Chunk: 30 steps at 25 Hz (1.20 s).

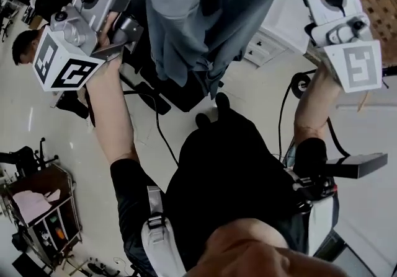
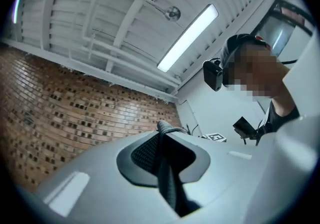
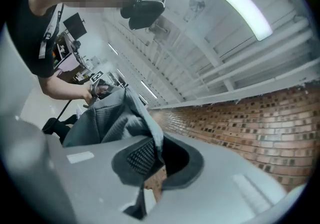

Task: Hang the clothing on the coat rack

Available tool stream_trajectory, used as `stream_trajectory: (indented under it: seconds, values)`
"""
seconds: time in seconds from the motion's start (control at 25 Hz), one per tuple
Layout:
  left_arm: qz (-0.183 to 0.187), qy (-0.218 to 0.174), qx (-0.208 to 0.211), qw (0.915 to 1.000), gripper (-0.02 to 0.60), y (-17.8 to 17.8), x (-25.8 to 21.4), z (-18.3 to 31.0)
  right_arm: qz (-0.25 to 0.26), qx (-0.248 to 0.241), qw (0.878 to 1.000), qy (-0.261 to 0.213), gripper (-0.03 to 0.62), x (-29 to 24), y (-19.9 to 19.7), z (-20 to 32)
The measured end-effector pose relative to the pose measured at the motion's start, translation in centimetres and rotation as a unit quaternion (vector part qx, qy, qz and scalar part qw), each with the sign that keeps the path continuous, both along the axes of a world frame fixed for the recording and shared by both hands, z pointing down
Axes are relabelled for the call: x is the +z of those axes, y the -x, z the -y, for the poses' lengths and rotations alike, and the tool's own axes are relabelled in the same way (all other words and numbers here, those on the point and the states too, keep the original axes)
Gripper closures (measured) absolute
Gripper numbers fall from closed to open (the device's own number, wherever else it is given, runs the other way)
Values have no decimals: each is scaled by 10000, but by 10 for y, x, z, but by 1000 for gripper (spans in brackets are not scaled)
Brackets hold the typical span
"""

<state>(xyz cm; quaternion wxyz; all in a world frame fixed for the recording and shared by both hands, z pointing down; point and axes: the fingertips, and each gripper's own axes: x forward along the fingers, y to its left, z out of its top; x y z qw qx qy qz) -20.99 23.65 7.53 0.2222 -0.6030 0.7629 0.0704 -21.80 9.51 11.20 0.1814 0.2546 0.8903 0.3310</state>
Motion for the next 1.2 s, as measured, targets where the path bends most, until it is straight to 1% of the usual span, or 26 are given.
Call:
stream_trajectory:
  seconds: [0.04, 0.12, 0.2, 0.24, 0.28, 0.36, 0.44, 0.52, 0.56, 0.64, 0.72, 0.84, 0.96, 1.04, 1.12, 1.2]
  values:
    - [64, -25, 258, 9996, 558, -13, -12, 16, 136, 201, 9997, 86, 585, -14, -22, 21]
    - [179, -38, 567, 9982, 558, -16, -26, 23, 359, 542, 9976, 253, 585, -36, -55, 50]
    - [247, -25, 993, 9947, 558, -10, -31, 27, 456, 755, 9952, 432, 585, -45, -69, 61]
    - [260, -7, 1245, 9919, 558, -11, -31, 38, 454, 799, 9942, 556, 585, -47, -78, 69]
    - [265, 20, 1483, 9886, 558, -16, -33, 57, 436, 809, 9933, 707, 585, -50, -92, 84]
    - [249, 89, 1930, 9808, 558, -35, -37, 110, 424, 888, 9904, 973, 585, -55, -131, 129]
    - [195, 145, 2355, 9716, 558, -58, -42, 170, 430, 1234, 9860, 1039, 585, -58, -171, 181]
    - [80, 138, 2734, 9618, 558, -73, -44, 220, 395, 1626, 9810, 986, 585, -57, -199, 223]
    - [9, 129, 2860, 9581, 558, -77, -43, 241, 371, 1759, 9787, 989, 585, -55, -208, 240]
    - [-106, 135, 3001, 9537, 558, -83, -39, 277, 337, 1889, 9754, 1086, 585, -52, -221, 270]
    - [-177, 150, 3196, 9473, 558, -99, -38, 316, 298, 1993, 9722, 1192, 585, -49, -237, 305]
    - [-218, 144, 3635, 9312, 558, -136, -39, 384, 260, 2286, 9636, 1361, 585, -42, -274, 369]
    - [-144, 117, 3991, 9167, 558, -171, -40, 448, 396, 2527, 9539, 1569, 585, -41, -312, 425]
    - [-112, 70, 4146, 9099, 558, -186, -39, 480, 431, 2712, 9490, 1551, 585, -38, -329, 456]
    - [-136, 57, 4250, 9051, 558, -197, -37, 509, 395, 2831, 9453, 1574, 585, -34, -342, 479]
    - [-216, 66, 4462, 8947, 558, -209, -35, 535, 337, 3033, 9390, 1587, 585, -31, -357, 502]
